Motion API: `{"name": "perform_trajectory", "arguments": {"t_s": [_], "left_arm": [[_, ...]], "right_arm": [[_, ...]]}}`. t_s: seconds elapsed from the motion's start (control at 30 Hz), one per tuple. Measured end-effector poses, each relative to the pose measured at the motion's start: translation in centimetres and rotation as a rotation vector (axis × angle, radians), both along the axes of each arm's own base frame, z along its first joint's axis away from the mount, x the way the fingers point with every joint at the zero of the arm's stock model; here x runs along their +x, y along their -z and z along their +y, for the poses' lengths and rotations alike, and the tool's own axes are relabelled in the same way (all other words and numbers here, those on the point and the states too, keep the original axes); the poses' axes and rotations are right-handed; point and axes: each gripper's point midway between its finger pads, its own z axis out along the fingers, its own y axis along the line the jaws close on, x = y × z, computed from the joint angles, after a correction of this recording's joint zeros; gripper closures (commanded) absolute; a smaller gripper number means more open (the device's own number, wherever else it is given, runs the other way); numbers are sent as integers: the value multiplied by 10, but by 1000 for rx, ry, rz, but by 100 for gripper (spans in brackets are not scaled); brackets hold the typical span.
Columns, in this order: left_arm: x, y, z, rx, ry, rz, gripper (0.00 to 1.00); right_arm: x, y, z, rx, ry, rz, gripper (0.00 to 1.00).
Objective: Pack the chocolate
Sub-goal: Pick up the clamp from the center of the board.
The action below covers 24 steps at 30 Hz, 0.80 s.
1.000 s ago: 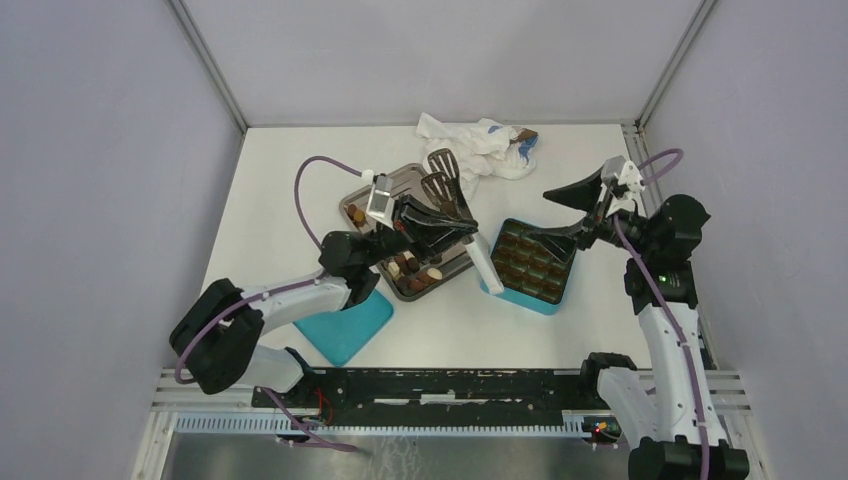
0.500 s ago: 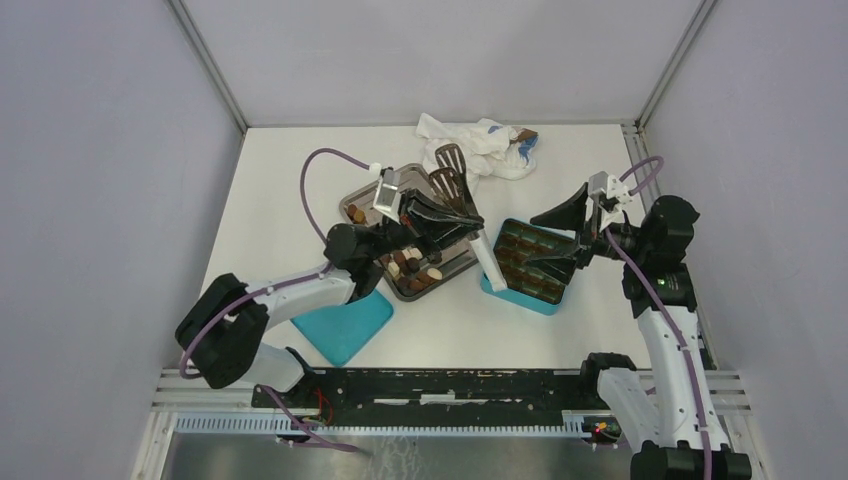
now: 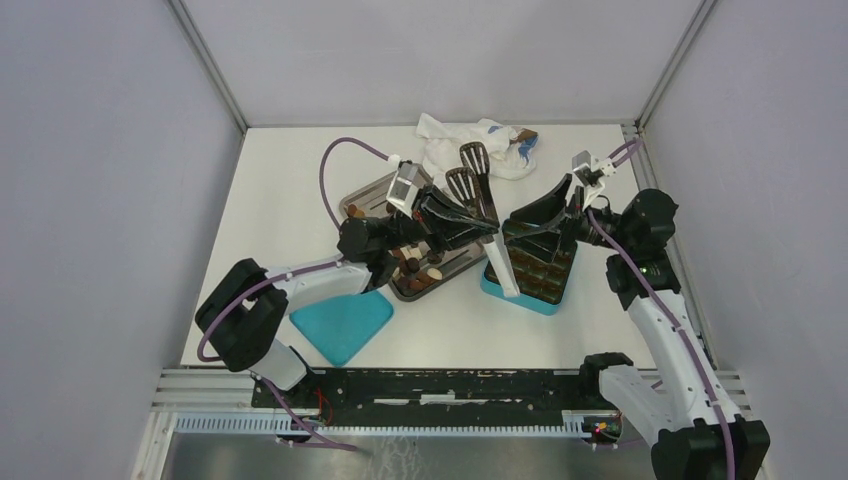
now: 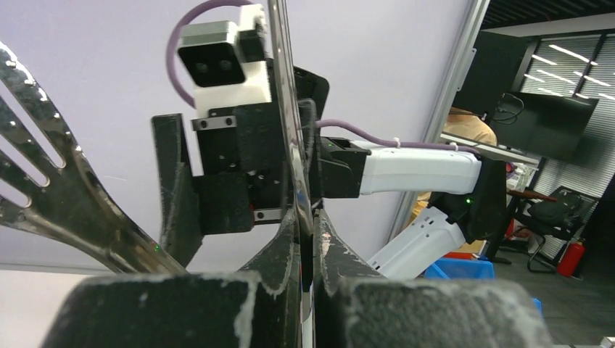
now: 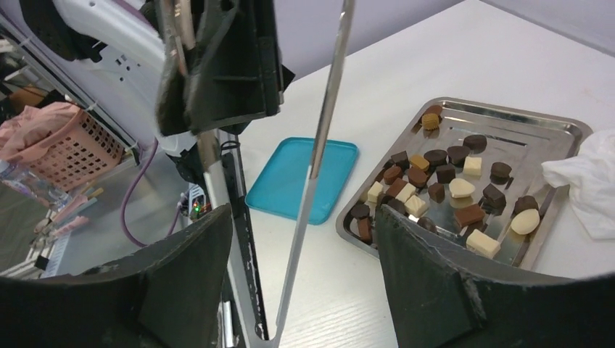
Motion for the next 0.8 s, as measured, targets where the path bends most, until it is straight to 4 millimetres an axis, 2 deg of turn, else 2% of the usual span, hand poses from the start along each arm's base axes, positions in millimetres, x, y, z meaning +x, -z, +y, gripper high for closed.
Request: {"name": "perform_trajectory", "arguments": {"t_s": [0.2,0.33,0.43,0.5,0.57,0.67,0.8], "left_arm": [[-7,0,-4,0,20,0,98],[-13,-4,-8,-8,28,-18,98],[-14,-4,-9,-7,25,-26,98],[-14,-4,-9,-9,22,-28,98],[-12,-4,-10,-13,8,-27,98],[-8,-4,-11,-15,-7,-20,98],[-4,3,-14,10,-18,-10,98]], "right_arm": [[19,11,4,-7,47,63,34],[20,15,11,-16,30,86,37],[20,11,15,-23,24,72,50],[22,8,16,-28,24,53,68],[24,7,18,-33,18,48,79],[29,12,20,-39,14,79,87],[39,24,19,-37,10,169,89]]}}
